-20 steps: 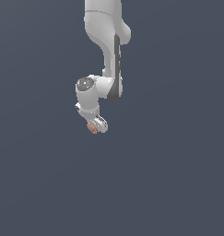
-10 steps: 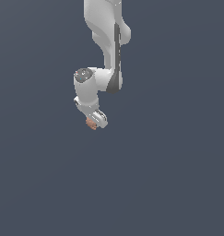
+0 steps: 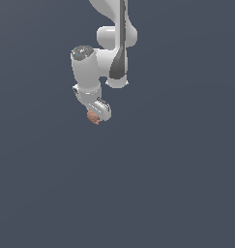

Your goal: Pick up the object and move it to a goal position.

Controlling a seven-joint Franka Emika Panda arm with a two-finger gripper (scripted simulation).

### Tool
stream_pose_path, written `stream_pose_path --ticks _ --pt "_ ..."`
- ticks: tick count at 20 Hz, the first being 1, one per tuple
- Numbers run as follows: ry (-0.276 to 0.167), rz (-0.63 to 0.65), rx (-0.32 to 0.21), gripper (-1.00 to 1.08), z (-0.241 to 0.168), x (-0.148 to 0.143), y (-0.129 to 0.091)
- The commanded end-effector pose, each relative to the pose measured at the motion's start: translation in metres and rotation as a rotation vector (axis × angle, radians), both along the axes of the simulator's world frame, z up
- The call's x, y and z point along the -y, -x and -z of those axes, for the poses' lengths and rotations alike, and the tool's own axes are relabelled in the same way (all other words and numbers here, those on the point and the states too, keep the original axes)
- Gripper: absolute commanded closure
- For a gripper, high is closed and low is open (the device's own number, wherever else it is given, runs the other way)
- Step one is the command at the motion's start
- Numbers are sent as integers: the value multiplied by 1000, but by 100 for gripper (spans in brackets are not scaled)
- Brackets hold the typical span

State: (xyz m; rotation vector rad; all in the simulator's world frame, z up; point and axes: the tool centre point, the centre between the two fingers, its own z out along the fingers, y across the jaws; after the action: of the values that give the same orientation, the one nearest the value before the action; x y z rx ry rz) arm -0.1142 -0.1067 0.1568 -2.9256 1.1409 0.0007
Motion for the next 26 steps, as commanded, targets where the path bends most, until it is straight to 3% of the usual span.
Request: stream_pose_path --ticks 1,14,26 --pt "1 1 0 108 -24 1 6" --pt "3 1 0 108 -137 7 29" --pt "2 0 0 108 -177 8 34"
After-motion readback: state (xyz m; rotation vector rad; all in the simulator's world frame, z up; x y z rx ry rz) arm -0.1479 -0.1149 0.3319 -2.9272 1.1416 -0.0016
